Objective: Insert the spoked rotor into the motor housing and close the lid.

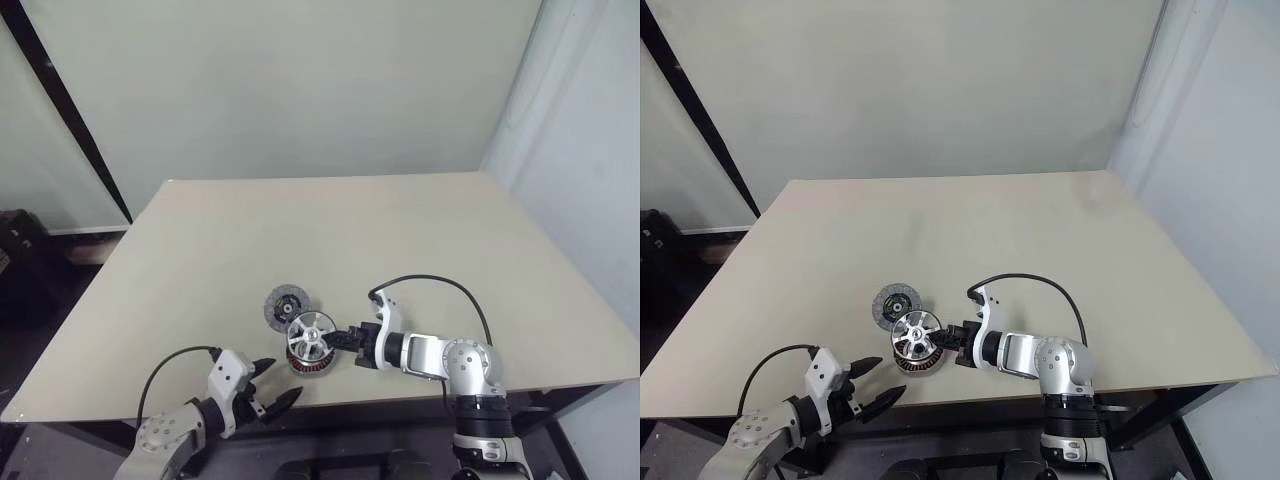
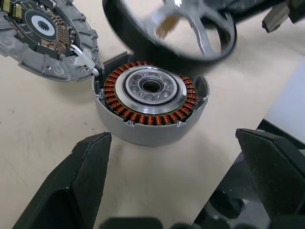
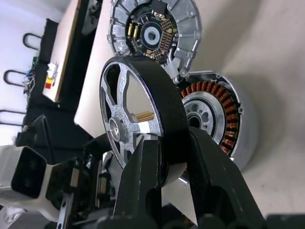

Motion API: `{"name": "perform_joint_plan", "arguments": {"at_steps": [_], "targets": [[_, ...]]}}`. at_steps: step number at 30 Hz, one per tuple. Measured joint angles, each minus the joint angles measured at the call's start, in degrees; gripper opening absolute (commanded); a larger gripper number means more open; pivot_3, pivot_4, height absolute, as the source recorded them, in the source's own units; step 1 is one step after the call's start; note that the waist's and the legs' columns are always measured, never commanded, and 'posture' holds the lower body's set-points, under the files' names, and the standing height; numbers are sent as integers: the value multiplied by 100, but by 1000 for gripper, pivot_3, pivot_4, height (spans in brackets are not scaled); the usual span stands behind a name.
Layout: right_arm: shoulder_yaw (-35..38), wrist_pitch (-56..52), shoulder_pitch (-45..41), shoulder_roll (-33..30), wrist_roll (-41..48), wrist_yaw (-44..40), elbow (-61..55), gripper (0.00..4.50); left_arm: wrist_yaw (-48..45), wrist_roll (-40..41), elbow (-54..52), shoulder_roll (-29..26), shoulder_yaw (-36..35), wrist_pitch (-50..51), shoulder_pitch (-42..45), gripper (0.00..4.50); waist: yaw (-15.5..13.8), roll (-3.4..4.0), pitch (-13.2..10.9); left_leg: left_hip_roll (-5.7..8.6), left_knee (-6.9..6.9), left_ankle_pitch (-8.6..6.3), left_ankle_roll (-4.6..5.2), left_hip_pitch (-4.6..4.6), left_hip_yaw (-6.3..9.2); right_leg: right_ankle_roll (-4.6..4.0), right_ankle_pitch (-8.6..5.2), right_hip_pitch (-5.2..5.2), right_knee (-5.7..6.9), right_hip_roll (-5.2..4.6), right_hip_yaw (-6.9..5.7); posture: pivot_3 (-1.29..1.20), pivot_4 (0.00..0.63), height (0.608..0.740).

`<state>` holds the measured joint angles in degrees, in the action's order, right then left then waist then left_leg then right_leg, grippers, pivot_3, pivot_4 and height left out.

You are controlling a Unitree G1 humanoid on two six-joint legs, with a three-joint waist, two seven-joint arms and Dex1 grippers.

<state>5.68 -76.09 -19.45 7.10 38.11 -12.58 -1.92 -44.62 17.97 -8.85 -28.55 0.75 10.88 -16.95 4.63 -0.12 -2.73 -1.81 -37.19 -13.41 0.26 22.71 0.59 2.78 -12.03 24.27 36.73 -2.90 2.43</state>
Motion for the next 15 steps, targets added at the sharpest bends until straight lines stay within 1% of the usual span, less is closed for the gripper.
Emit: {"name": "perform_joint_plan", "arguments": {"at_steps": [6,15], "targets": [[-124,63,-1,-5,-14,72,1,403,14,-8,0,1,1,-1,0,4500,1,0,0,-1,4,0,0,0,2,0,0,2,1,0,-3,0,0,740],[-541,359,16,-62,-221,129,64,403,30,-17,0,2,2,-20,-35,4500,3,0,0,-1,5,0,0,0,1,0,0,3,0,0,-2,0,0,740]]}}
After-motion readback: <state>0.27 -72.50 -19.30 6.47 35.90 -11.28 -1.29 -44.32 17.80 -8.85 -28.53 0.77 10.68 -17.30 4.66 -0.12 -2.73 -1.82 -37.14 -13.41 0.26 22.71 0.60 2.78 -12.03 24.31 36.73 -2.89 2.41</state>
